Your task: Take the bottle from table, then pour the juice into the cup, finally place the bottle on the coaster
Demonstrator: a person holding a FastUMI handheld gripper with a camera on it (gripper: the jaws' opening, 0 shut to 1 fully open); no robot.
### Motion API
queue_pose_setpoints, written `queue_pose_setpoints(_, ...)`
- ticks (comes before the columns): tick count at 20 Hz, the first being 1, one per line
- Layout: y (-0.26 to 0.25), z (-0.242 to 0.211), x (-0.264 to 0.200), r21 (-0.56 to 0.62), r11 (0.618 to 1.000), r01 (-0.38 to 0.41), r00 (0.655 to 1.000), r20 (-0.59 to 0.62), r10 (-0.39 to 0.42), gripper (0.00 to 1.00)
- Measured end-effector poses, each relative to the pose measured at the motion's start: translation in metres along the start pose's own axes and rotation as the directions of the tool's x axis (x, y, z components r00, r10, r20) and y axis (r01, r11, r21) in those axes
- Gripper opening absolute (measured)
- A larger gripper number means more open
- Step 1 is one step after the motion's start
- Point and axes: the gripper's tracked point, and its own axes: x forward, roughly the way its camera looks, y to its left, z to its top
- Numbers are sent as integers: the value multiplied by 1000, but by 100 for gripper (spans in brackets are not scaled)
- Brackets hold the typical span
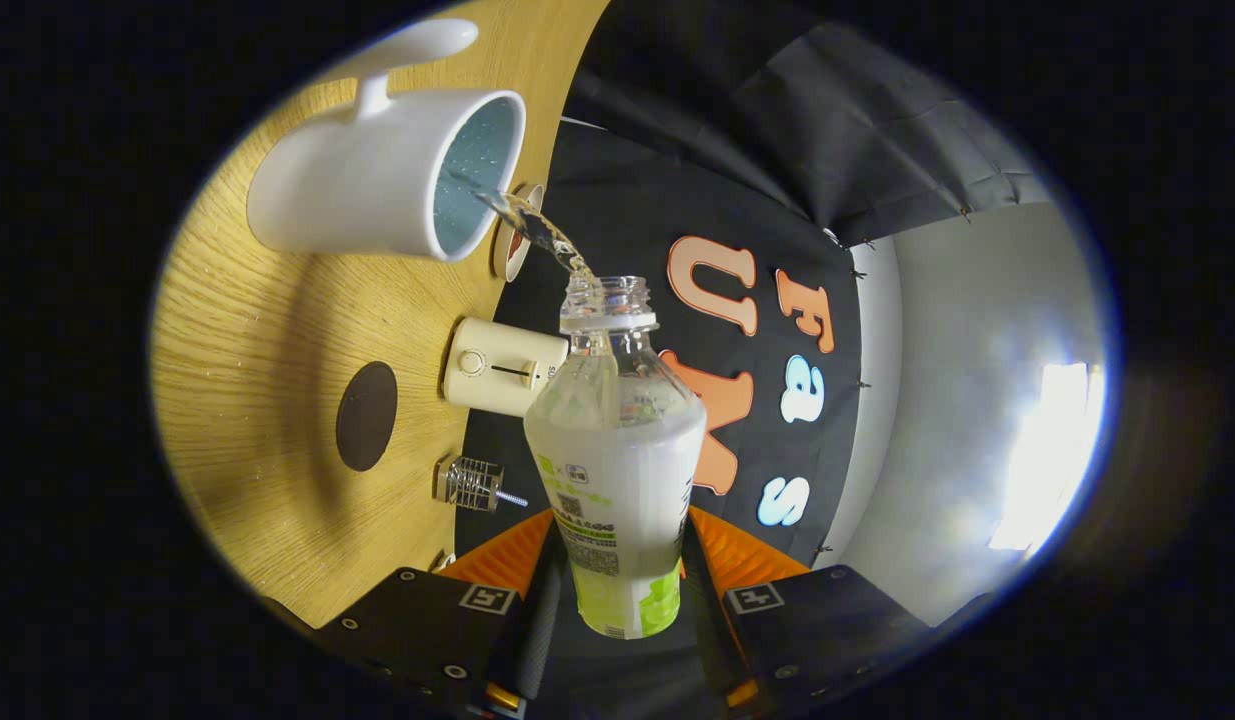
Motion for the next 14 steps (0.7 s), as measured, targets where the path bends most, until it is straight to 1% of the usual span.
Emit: queue_pose_setpoints(14, -18, 0, 7, -85, 995, 55, 998, 31, -53, 61)
